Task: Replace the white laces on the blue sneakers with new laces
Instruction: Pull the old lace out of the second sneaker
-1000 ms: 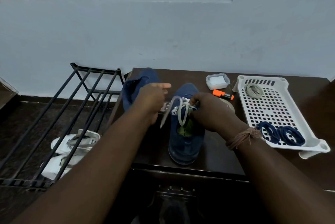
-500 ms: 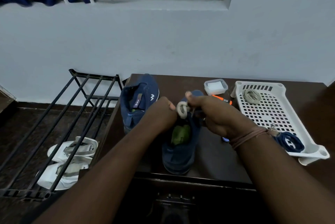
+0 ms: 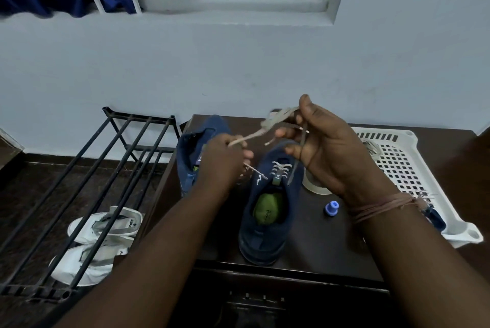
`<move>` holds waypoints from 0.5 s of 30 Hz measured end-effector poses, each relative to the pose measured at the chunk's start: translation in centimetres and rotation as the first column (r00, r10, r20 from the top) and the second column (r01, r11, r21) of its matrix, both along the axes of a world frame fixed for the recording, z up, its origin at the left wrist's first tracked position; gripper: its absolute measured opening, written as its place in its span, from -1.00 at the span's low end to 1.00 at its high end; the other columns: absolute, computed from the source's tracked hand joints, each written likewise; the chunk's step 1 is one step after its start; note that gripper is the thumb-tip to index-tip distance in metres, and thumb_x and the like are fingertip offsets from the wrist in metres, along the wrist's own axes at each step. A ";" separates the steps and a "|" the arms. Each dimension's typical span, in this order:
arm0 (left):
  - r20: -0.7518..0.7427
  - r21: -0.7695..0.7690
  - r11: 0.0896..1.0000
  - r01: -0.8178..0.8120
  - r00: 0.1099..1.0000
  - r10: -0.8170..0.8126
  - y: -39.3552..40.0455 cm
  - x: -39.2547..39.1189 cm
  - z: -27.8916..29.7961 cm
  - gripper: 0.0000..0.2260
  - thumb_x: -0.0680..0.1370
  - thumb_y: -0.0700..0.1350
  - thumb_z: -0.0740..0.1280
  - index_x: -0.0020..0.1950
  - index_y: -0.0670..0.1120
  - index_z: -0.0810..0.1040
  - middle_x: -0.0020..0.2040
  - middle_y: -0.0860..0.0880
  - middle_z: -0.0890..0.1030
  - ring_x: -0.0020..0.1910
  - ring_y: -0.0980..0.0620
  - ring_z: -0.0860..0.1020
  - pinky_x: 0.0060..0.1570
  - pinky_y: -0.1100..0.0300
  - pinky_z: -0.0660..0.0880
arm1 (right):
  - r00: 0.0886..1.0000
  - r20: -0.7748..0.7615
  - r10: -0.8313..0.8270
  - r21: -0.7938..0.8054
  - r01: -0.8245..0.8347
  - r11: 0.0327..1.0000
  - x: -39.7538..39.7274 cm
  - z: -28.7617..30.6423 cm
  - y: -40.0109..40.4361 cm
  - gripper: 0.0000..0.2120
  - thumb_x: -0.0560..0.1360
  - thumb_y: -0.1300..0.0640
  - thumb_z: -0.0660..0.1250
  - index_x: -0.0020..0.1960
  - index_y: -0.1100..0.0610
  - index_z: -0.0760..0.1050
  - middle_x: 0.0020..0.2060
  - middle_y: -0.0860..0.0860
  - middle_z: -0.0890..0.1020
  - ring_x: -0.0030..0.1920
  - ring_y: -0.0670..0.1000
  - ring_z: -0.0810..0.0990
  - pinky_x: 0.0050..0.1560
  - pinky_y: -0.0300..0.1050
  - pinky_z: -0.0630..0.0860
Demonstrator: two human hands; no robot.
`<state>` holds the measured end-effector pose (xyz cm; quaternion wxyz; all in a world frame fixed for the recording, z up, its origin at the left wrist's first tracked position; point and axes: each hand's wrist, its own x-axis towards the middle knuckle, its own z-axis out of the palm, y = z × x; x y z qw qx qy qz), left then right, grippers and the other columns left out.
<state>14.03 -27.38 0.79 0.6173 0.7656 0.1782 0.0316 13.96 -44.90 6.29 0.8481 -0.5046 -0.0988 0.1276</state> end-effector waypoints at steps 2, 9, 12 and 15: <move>0.015 -0.251 0.954 -0.163 0.985 0.172 1.3 0.5 1.0 -0.81 0.67 -0.17 0.21 -0.06 -0.09 0.58 -0.33 -0.04 0.63 -0.38 0.00 0.55 -0.36 0.16 0.47 | 0.981 0.079 -0.177 -0.213 0.190 0.958 0.3 -0.5 -0.4 -0.78 0.57 0.03 0.35 -0.07 0.20 0.50 -0.13 0.14 0.61 -0.13 0.07 0.57 -0.31 -0.15 0.49; -0.128 -0.092 0.992 -0.087 0.989 0.075 2.7 -0.1 2.4 -0.87 0.55 -0.37 0.29 -0.17 -0.22 0.53 -0.31 -0.16 0.52 -0.45 0.08 0.49 -0.29 0.17 0.43 | 0.978 0.185 0.098 -0.837 0.105 0.536 0.6 -2.6 -1.2 -0.62 0.53 0.01 0.41 0.33 -0.09 0.45 0.07 -0.08 0.60 0.03 -0.07 0.61 0.01 -0.12 0.61; -0.335 0.097 0.965 0.245 0.921 -0.200 1.1 -1.0 1.3 -0.57 0.44 -0.14 0.54 0.21 -0.26 0.48 -0.03 -0.18 0.60 -0.17 -0.02 0.59 -0.14 0.15 0.54 | 0.956 0.051 0.290 -0.991 0.014 0.130 0.0 -3.7 -1.1 -0.27 0.43 -0.06 0.47 0.51 -0.13 0.24 0.37 -0.06 0.47 0.29 -0.03 0.50 0.30 -0.09 0.46; -0.417 0.297 0.827 0.477 0.844 -0.337 -0.1 -1.7 0.5 -0.28 0.22 0.09 0.63 0.28 -0.08 0.44 0.16 -0.07 0.58 0.07 -0.07 0.61 0.12 -0.03 0.60 | 0.956 -0.004 0.293 -1.000 0.004 -0.027 -0.4 -3.8 -0.7 -0.35 0.45 0.08 0.47 0.48 -0.01 0.30 0.32 0.07 0.48 0.18 0.06 0.52 0.10 -0.15 0.44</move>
